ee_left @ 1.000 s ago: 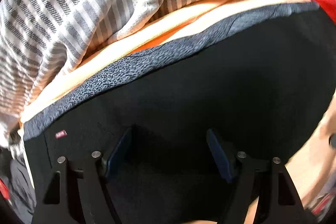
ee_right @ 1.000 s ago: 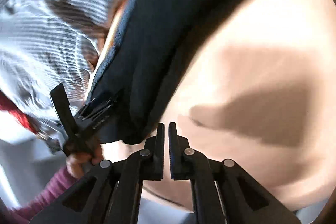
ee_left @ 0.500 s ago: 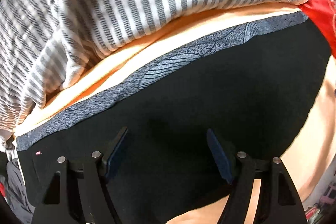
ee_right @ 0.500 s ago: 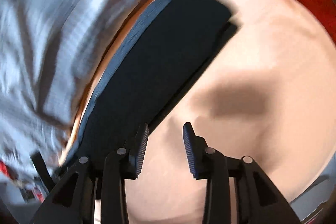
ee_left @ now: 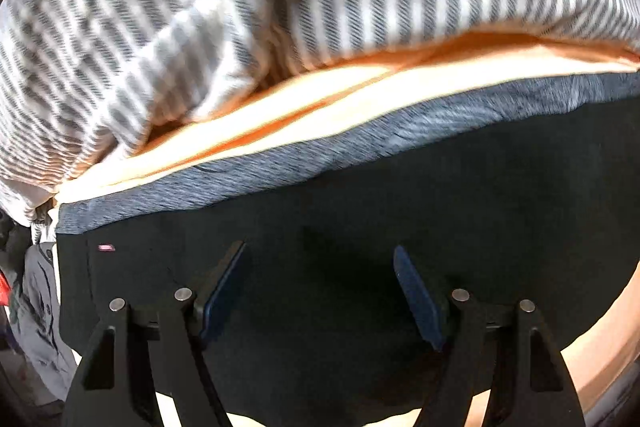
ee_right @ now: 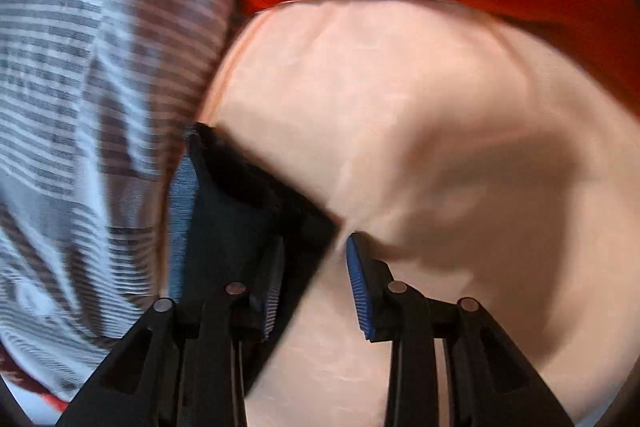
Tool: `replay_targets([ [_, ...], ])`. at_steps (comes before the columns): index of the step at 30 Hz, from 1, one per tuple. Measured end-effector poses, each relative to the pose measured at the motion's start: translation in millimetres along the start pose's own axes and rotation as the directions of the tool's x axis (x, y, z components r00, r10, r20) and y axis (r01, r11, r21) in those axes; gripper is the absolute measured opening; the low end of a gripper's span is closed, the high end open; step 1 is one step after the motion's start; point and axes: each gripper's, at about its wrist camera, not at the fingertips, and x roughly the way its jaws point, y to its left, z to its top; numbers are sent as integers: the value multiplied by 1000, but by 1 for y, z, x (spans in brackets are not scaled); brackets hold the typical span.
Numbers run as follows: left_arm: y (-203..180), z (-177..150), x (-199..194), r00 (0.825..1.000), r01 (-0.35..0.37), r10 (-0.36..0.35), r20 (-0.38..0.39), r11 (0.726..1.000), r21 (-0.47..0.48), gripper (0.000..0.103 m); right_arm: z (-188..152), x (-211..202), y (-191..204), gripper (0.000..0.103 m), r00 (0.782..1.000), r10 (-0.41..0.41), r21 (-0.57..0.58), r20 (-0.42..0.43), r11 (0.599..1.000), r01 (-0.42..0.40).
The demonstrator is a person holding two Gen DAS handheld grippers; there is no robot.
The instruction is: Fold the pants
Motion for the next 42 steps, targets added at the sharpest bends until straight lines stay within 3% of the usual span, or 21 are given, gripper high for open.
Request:
replay_targets([
  [3, -17, 0, 6, 1000, 0, 1, -9, 1000, 25, 75, 4, 2, -4, 34, 996, 84, 40, -8, 996, -83],
  [7, -22, -3, 10, 1000, -15, 15, -8, 1000, 3, 75, 4, 8, -15, 31, 993, 117, 94, -11, 989, -116],
  [9, -14, -11, 14, 1000, -20, 20, -16, 1000, -15, 81, 3, 9, -11, 31, 994, 111, 97, -13, 989, -109],
  [15, -9, -16, 16, 999, -32, 32, -13, 999, 2, 81, 0, -4, -14, 31, 998, 68, 73, 11, 995, -68],
  [22, -25, -13, 20, 999, -45, 45, -4, 999, -9, 81, 1, 12, -15, 31, 992, 123, 104, 5, 987, -123],
  [23, -23, -13, 20, 999, -45, 45, -5, 999, -10, 82, 2, 16, -13, 24, 991, 130, 104, -3, 986, -129],
  [24, -24, -13, 20, 999, -49, 49, -11, 999, -10, 81, 3, 19, -11, 9, 992, 128, 109, -17, 986, -125],
  [28, -32, -18, 8, 999, -45, 45, -15, 999, 15, 81, 4, 2, 8, 8, 991, 137, 45, -7, 990, -137],
  [31, -37, -23, 5, 999, -52, 52, 1, 998, 23, 82, 6, -4, 16, 8, 998, 60, -41, 3, 997, -60],
  [32, -37, -24, 4, 999, -49, 49, -4, 999, 8, 82, 8, 2, 6, 8, 999, 38, 2, -9, 999, -38],
  [35, -34, -25, 4, 999, -34, 34, -8, 999, -1, 82, 7, 13, -16, 11, 996, 81, 109, -38, 991, -77],
  [38, -32, -26, 6, 999, -40, 40, 3, 999, 6, 88, 1, -5, -7, 16, 1000, 13, 29, 15, 999, -13],
  [42, -25, -28, 8, 1000, -18, 18, 2, 999, -28, 88, -4, -18, 13, 17, 999, 45, -94, 7, 995, -45],
])
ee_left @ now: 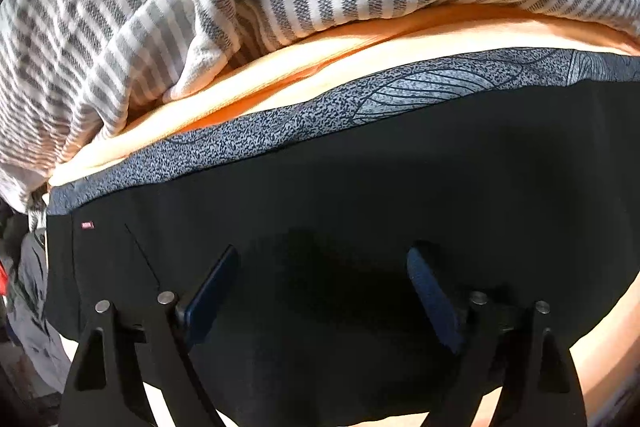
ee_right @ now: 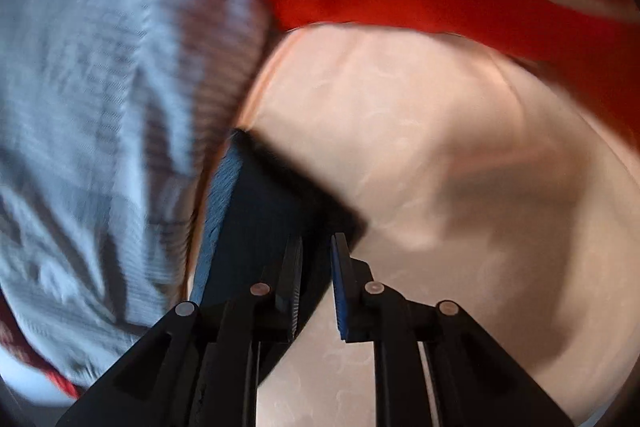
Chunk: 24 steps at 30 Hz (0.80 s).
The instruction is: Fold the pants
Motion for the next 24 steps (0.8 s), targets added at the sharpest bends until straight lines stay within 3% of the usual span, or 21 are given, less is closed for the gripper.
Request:
replay_targets([
  [3, 2, -1, 0, 1000, -7, 7, 0, 1000, 4, 88, 2, 13, 11, 17, 999, -8, -42, -39, 999, 6],
  [9, 5, -1, 2, 1000, 1, -1, 1, 1000, 4, 88, -2, 40, 10, 17, 995, -18, 23, -103, 1000, 21],
  [16, 7, -2, 4, 1000, -6, 6, 2, 1000, -9, 92, -2, 44, 9, 17, 994, 28, 44, -109, 999, -23],
  [18, 8, -1, 1, 1000, -4, 4, 6, 1000, 1, 92, -2, 43, 13, 10, 994, -4, 25, -113, 1000, 6],
  [24, 5, -2, -10, 1000, 8, -9, 18, 1000, 27, 92, -15, 35, -2, 9, 992, -25, 38, -122, 999, 30],
])
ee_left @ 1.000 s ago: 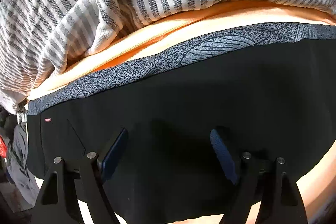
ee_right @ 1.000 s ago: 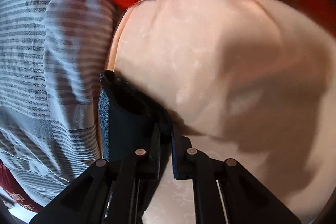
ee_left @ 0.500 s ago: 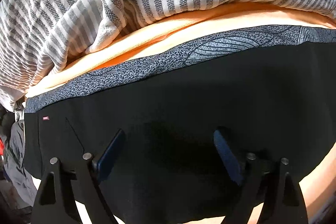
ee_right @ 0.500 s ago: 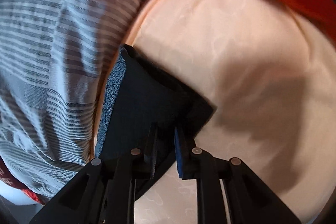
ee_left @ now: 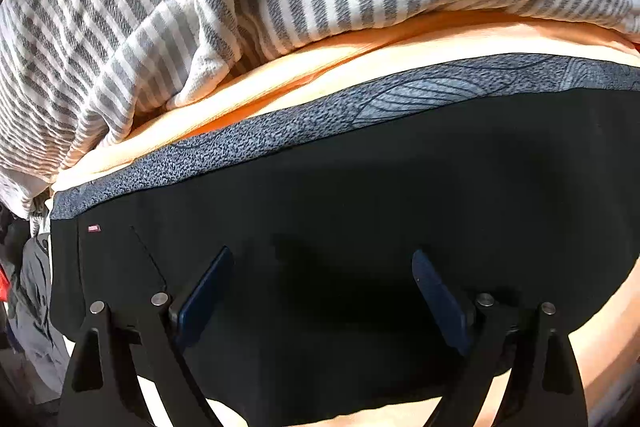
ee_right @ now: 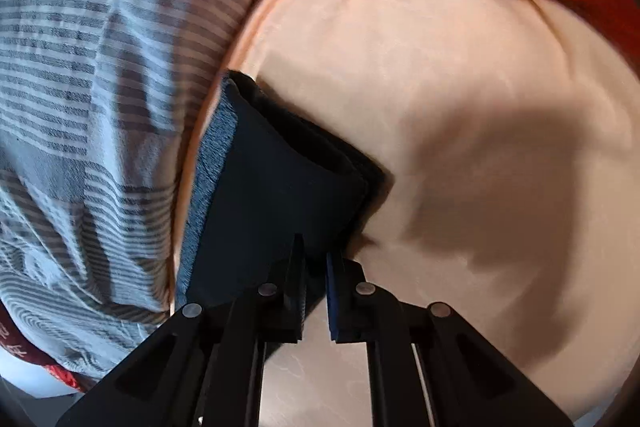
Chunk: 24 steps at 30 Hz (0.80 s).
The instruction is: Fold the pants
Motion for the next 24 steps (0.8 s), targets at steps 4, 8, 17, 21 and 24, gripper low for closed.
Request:
replay_targets([
  [4, -7, 3, -12, 999, 20, -20, 30, 1000, 11, 92, -2, -14, -2, 21, 999, -27, -52, 23, 998, 28],
  [8, -22, 12, -22, 997, 44, -46, 58, 998, 39, 92, -9, -50, 23, 21, 976, -133, -173, 172, 971, 162],
  [17, -31, 63, -24, 989, 58, -50, 138, 997, -48, 92, 24, 5, 77, 21, 971, -191, -314, 142, 922, 227],
  [21, -11, 65, 11, 996, -22, 32, 85, 993, -113, 93, 32, 27, 65, 15, 967, -212, -333, 140, 910, 248],
  [24, 4, 63, 19, 992, -1, 19, 126, 990, -143, 103, 31, 29, 70, 14, 961, -236, -403, 143, 873, 275],
])
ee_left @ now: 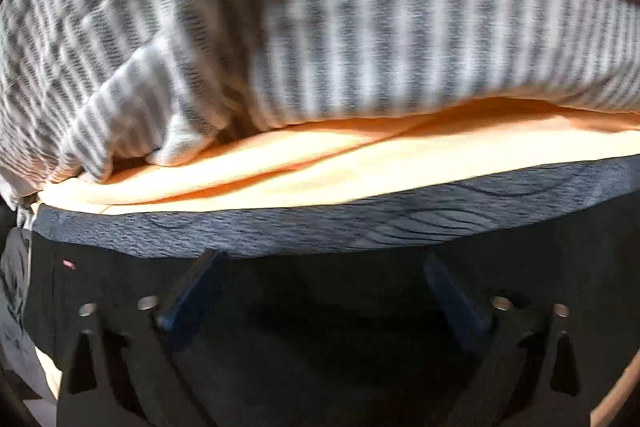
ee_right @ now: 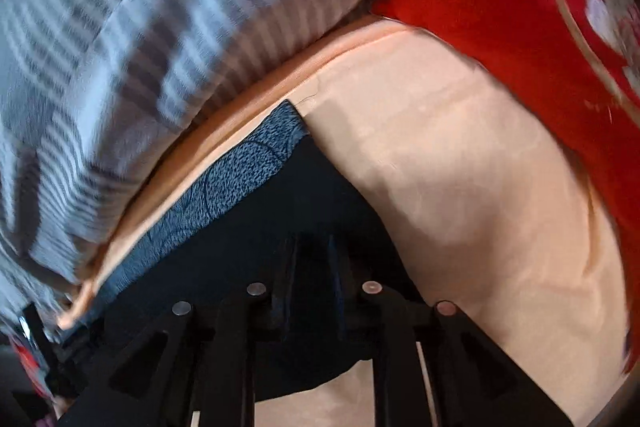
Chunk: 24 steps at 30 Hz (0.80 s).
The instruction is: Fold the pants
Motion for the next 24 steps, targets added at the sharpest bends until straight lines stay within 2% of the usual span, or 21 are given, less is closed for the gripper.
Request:
replay_targets([
  [2, 8, 8, 0, 1000, -12, 12, -19, 1000, -22, 103, 2, 0, 5, 14, 1000, -14, -26, -11, 1000, 13],
  [5, 21, 13, -2, 998, -51, 50, -38, 998, -38, 103, 3, -4, 5, 18, 1000, 3, 15, -24, 1000, -2],
  [8, 33, 14, -6, 997, -57, 54, -60, 997, -53, 103, -4, -16, 11, 19, 999, 15, 28, -45, 1000, -14],
  [11, 35, 8, -16, 996, -47, 44, -75, 998, -39, 103, -27, -34, 34, 24, 997, 43, -81, -58, 996, -47],
  [14, 13, 2, -34, 997, -11, 9, -79, 1000, -16, 103, -64, -40, 71, 30, 993, 48, -216, -109, 974, -71],
  [18, -18, -8, -53, 996, 44, -42, -79, 999, 21, 103, -95, -36, 107, 31, 987, 58, -332, -149, 938, -105],
  [22, -50, -13, -55, 994, 63, -56, -93, 995, 80, 103, -110, -23, 142, 32, 984, 73, -364, -164, 923, -129],
  [24, -55, -16, -51, 993, 56, -47, -105, 995, 88, 103, -111, -5, 154, 44, 986, 46, -370, -160, 923, -103],
])
